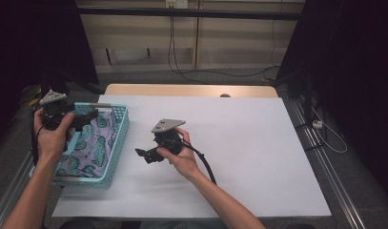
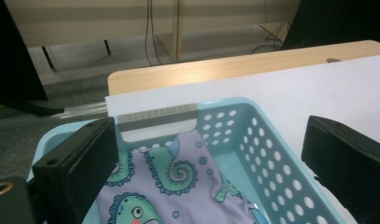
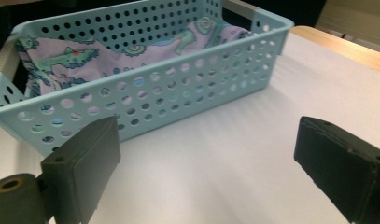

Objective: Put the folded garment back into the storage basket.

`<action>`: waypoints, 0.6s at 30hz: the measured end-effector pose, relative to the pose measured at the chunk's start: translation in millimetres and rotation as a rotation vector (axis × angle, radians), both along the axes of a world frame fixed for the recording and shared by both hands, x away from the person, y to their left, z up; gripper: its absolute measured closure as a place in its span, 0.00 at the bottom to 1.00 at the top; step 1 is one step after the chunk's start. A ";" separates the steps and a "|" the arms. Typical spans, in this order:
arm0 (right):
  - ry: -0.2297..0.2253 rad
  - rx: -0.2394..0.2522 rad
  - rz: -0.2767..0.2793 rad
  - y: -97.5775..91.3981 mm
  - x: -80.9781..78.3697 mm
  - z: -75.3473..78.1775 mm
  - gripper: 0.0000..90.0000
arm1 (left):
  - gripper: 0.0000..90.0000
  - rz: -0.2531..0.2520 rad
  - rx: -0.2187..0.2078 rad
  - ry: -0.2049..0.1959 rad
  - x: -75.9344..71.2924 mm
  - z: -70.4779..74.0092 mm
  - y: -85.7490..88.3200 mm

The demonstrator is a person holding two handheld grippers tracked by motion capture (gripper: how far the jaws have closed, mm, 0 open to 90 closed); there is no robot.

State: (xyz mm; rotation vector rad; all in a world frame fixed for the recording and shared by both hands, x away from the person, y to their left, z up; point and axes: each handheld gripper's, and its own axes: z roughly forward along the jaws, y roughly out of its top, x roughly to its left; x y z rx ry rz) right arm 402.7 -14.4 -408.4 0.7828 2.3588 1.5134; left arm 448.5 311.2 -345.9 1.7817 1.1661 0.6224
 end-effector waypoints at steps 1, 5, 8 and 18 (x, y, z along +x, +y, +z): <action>-0.008 0.000 -0.019 -5.6 -0.9 0.6 0.07 | 0.05 0.000 -0.005 -0.003 -5.0 0.7 -2.3; -0.008 0.003 -0.044 -14.3 -2.5 -0.9 0.07 | 0.05 0.007 -0.029 -0.011 -15.4 -0.6 -3.9; -0.002 -0.007 -0.061 -20.6 -5.2 -4.0 0.07 | 0.05 -0.012 -0.029 -0.022 -24.8 -2.7 -7.0; -0.009 -0.025 -0.124 -47.6 -12.4 -8.5 0.07 | 0.05 -0.055 -0.056 -0.048 -56.6 -10.5 -18.4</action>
